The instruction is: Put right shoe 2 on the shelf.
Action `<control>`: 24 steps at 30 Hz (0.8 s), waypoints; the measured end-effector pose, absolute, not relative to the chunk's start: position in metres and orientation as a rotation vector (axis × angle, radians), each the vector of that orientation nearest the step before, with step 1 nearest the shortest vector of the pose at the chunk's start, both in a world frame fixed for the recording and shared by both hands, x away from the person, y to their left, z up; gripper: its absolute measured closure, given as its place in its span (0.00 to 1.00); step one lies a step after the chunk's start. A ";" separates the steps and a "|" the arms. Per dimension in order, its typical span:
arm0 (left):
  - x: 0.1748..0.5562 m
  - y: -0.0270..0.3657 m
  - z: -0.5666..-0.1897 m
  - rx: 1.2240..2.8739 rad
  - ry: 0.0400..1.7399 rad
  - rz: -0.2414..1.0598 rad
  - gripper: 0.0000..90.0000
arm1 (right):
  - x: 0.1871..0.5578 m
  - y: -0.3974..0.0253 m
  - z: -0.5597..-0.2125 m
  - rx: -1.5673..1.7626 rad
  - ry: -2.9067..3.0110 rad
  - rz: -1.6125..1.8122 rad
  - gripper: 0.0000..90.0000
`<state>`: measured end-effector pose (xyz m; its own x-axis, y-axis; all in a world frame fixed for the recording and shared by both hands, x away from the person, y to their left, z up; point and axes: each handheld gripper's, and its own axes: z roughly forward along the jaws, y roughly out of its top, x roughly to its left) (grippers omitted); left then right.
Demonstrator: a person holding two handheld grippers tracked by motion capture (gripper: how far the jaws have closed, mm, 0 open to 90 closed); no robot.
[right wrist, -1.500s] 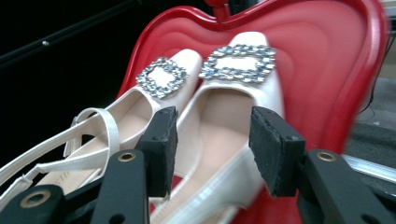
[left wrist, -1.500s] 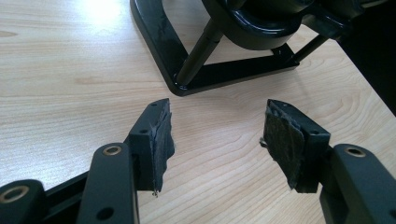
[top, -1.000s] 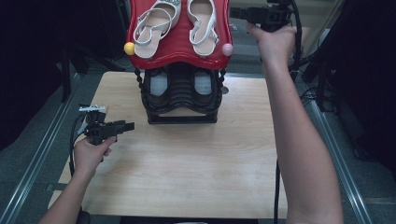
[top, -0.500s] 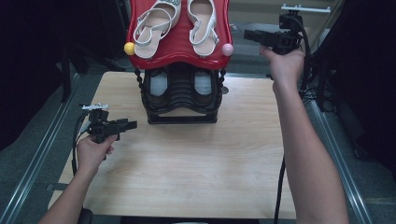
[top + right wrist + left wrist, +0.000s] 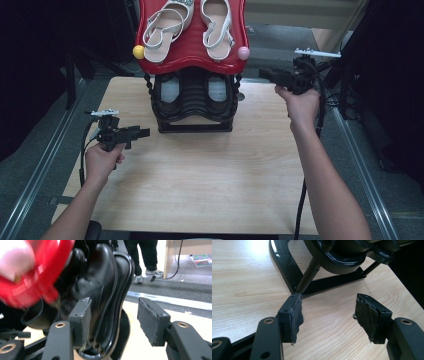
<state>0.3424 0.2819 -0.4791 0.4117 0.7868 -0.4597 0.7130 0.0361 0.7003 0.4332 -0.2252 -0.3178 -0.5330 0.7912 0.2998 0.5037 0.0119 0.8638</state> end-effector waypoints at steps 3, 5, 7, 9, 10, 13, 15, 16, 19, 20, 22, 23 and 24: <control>0.344 0.280 -0.479 1.708 1.319 0.091 0.43 | 0.425 -0.227 -0.334 1.355 2.034 1.539 0.51; 0.344 0.280 -0.479 1.705 1.320 0.089 0.43 | 0.422 -0.228 -0.339 1.356 2.038 1.540 0.51; 0.344 0.280 -0.479 1.708 1.316 0.092 0.43 | 0.417 -0.228 -0.350 1.361 2.041 1.547 0.51; 0.344 0.280 -0.479 1.702 1.317 0.091 0.42 | 0.408 -0.228 -0.371 1.339 2.059 1.530 0.51; 0.344 0.280 -0.479 1.701 1.318 0.093 0.42 | 0.408 -0.228 -0.371 1.339 2.059 1.530 0.51; 0.344 0.280 -0.479 1.704 1.318 0.092 0.42 | 0.401 -0.229 -0.394 1.362 2.077 1.540 0.51; 0.344 0.279 -0.479 1.704 1.319 0.089 0.42 | 0.396 -0.230 -0.407 1.380 2.080 1.548 0.51; 0.344 0.279 -0.479 1.706 1.319 0.091 0.42 | 0.392 -0.231 -0.419 1.391 2.094 1.531 0.51; 0.344 0.279 -0.479 1.705 1.318 0.091 0.42 | 0.388 -0.232 -0.431 1.399 2.107 1.524 0.51; 0.345 0.280 -0.479 1.707 1.320 0.088 0.42 | 0.384 -0.234 -0.441 1.423 2.109 1.540 0.51; 0.344 0.279 -0.478 1.709 1.319 0.087 0.42 | 0.380 -0.236 -0.451 1.441 2.113 1.545 0.51; 0.344 0.279 -0.478 1.710 1.317 0.086 0.42 | 0.377 -0.237 -0.456 1.448 2.116 1.541 0.51; 0.344 0.279 -0.478 1.712 1.316 0.086 0.41 | 0.375 -0.237 -0.461 1.446 2.116 1.543 0.51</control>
